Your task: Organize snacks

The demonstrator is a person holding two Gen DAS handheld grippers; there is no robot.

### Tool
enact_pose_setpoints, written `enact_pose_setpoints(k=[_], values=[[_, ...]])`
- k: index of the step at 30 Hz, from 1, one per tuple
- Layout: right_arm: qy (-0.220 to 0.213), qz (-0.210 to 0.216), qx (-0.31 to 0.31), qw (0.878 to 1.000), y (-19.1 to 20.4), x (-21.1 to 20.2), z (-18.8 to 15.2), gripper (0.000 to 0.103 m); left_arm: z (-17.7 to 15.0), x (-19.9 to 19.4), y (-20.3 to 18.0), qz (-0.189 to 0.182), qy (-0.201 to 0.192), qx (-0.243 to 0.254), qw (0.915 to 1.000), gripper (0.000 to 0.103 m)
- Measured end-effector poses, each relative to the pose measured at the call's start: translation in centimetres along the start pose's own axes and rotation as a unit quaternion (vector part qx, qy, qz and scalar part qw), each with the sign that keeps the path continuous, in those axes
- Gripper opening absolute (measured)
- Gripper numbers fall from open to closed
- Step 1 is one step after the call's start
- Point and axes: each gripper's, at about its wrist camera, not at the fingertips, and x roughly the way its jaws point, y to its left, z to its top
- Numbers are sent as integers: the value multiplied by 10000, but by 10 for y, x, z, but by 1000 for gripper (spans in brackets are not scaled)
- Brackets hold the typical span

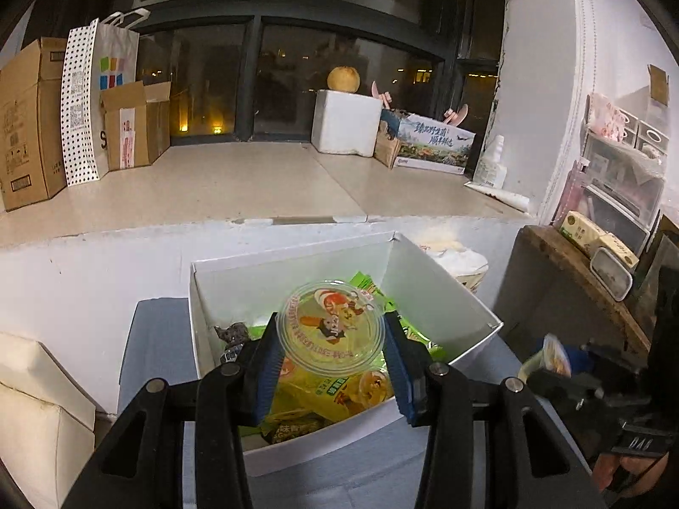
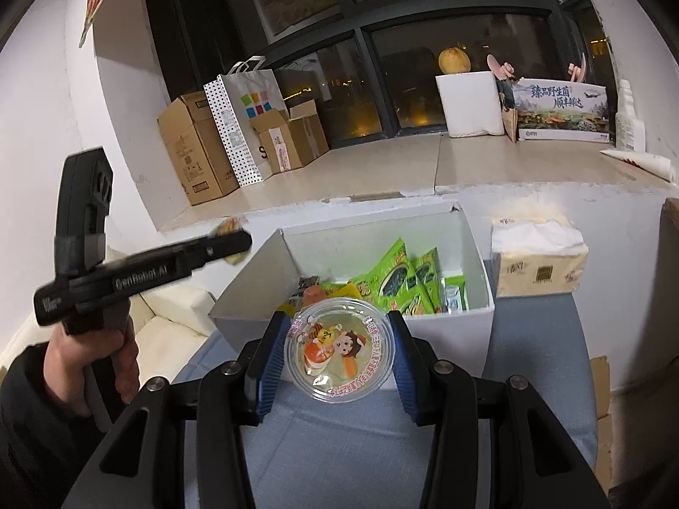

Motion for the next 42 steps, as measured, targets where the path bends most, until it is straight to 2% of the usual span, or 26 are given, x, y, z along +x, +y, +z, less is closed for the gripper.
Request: enact_pose_setpoints(k=[9,17,18,19,20,21,23,31,35,38,42], values=[[34,-64,-20,10000,-15,53,59,50,4,27,17,222,174,-87,9996,50],[237,-137,-1,9996,-23,80,67,50,6,30,25,272,197,-93,9994,51],[289,-151,54,9995,-25,83,66,51,7,31,26,280,204,-103,9993,55],[314,-186,86,9993,-26,84,66,66,7,30,25,263,188,-109,9994,68],[287,-276,108,9991,-27,84,66,90,8,29,25,260,131,-94,9995,81],[228,-314,110,9992,-27,83,66,94,8,26,23,309,54,-54,9995,103],[244,-286,155,9992,-29,83,68,94,9,23,20,304,-36,27,9995,103],[256,-374,81,9989,-26,76,69,95,7,27,14,279,179,34,9994,103],[193,-397,-1,9990,-21,63,66,97,1,17,8,206,153,42,9997,103],[114,-357,-46,9993,-17,47,57,103,-13,-3,2,179,67,40,9998,103],[136,-271,17,9995,-11,23,30,103,-45,-26,-4,92,117,-52,9999,103]])
